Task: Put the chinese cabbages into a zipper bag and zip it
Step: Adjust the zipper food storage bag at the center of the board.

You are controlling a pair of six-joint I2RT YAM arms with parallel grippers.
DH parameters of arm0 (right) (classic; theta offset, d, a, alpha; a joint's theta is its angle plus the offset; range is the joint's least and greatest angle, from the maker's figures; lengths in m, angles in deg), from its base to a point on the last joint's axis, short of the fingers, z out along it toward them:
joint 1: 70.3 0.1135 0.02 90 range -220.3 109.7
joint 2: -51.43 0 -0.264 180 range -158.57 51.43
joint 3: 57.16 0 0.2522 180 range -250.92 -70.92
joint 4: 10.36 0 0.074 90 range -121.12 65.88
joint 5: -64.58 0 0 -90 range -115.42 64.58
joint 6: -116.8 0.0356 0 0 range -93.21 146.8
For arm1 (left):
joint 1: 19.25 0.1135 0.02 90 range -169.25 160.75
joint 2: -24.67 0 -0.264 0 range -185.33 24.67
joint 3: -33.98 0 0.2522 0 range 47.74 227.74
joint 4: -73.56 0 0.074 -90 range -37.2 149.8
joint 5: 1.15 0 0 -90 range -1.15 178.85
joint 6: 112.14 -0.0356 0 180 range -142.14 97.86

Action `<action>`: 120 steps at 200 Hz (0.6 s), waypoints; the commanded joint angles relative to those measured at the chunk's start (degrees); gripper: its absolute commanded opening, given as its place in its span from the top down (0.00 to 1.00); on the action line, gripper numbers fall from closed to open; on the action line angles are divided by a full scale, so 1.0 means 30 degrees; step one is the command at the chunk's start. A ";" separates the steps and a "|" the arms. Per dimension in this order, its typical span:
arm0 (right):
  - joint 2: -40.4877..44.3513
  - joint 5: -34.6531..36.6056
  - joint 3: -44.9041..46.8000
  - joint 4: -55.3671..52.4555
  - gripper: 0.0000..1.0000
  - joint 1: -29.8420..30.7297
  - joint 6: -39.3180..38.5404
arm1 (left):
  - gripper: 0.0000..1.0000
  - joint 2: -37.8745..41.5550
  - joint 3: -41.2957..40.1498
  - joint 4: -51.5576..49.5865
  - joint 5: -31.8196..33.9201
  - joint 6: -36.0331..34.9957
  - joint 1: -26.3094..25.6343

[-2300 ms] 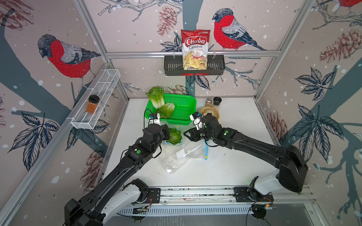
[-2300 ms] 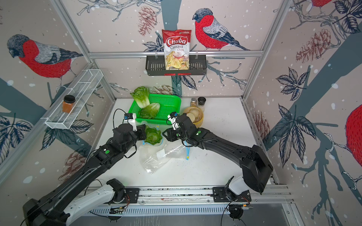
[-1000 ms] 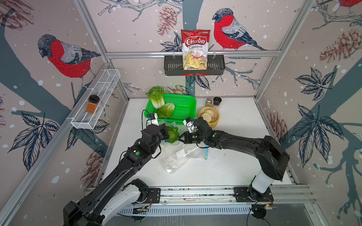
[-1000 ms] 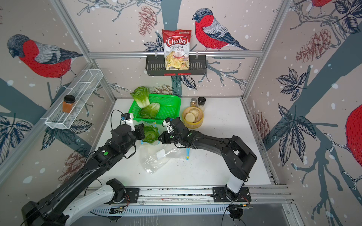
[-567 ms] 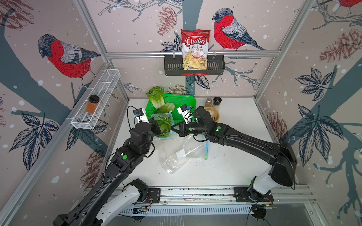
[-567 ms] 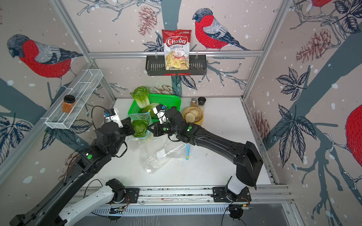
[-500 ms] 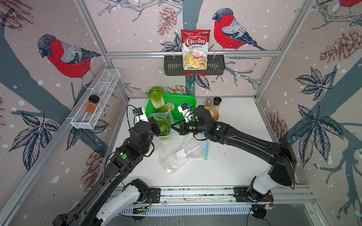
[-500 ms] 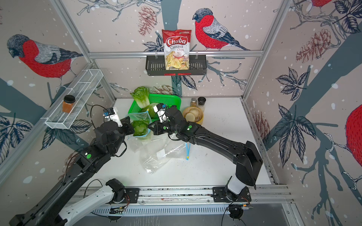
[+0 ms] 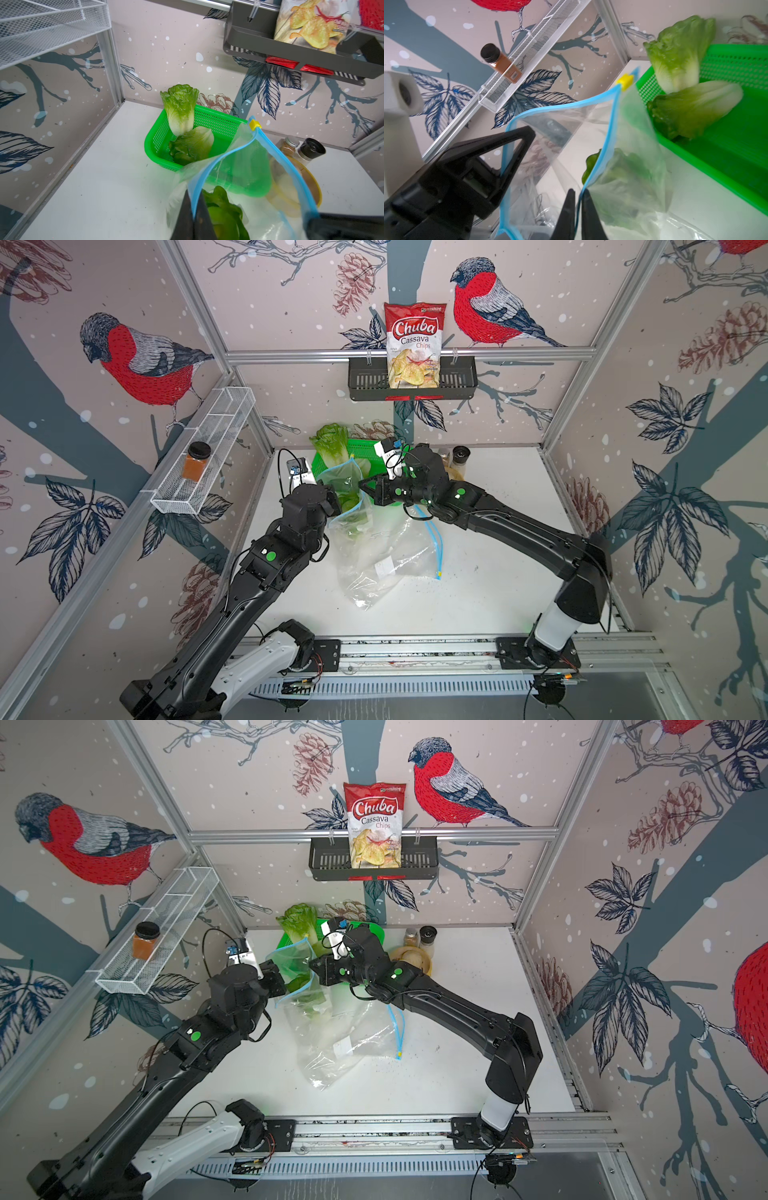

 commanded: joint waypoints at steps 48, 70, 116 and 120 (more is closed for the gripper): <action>-0.2070 -0.0731 -0.2963 0.0323 0.88 0.0741 -0.1693 | 0.96 0.0037 0.0759 -0.0116 -0.0436 -0.0789 0.2050; -0.3028 -0.1155 -0.3819 0.0907 0.87 0.0768 -0.1723 | 0.96 0.0217 0.1124 -0.0448 0.0155 -0.1143 0.2771; -0.5264 -0.1639 -0.6010 0.0120 0.85 0.0644 -0.1779 | 0.96 0.0199 -0.0298 -0.0257 -0.0296 -0.0663 0.3356; -0.5282 -0.1641 -0.5992 0.0110 0.84 0.0619 -0.1780 | 0.96 0.0209 -0.0462 -0.0194 -0.0349 -0.0590 0.3343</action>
